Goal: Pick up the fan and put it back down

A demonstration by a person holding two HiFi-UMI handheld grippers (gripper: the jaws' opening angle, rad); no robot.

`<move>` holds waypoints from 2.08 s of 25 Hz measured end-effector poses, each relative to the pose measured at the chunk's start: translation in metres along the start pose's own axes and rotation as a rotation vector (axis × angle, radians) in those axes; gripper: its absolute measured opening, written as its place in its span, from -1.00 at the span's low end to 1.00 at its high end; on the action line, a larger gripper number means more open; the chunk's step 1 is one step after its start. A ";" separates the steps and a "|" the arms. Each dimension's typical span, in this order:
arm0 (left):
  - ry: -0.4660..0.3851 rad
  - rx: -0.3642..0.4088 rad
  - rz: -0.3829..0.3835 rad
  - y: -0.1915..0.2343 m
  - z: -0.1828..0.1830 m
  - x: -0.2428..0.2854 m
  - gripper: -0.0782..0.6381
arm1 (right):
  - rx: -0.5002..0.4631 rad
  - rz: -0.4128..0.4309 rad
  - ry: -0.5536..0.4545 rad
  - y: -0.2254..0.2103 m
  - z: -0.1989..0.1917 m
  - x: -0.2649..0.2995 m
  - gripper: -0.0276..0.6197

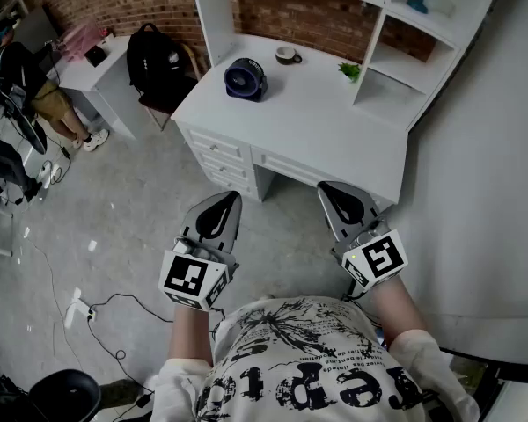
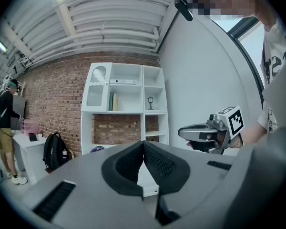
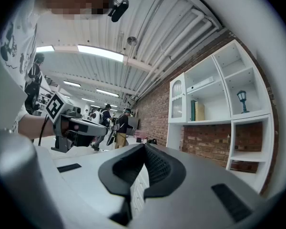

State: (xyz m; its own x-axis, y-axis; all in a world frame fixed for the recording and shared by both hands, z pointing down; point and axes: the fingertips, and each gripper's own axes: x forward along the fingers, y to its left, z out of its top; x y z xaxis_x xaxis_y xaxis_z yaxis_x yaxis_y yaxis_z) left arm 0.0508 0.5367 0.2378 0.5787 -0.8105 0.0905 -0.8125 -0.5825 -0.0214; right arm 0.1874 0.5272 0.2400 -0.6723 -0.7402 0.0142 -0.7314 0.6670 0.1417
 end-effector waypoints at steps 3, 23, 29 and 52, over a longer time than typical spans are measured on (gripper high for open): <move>-0.001 -0.005 -0.001 0.002 -0.002 -0.005 -0.74 | 0.004 0.004 0.006 0.009 -0.003 0.002 -0.87; -0.075 -0.055 0.030 0.066 -0.016 -0.044 0.23 | 0.100 -0.061 -0.118 0.058 0.008 0.043 0.79; -0.069 -0.073 0.058 0.096 -0.022 -0.045 0.25 | 0.111 -0.032 -0.073 0.062 -0.002 0.076 0.80; -0.040 -0.081 0.088 0.276 -0.020 0.227 0.30 | 0.167 0.048 0.016 -0.185 -0.073 0.344 0.80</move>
State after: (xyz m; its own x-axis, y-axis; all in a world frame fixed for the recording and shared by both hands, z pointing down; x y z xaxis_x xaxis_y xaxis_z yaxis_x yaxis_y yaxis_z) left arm -0.0437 0.1927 0.2723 0.5059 -0.8611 0.0515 -0.8624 -0.5034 0.0536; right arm 0.0997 0.1426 0.2911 -0.7059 -0.7075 0.0331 -0.7083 0.7054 -0.0263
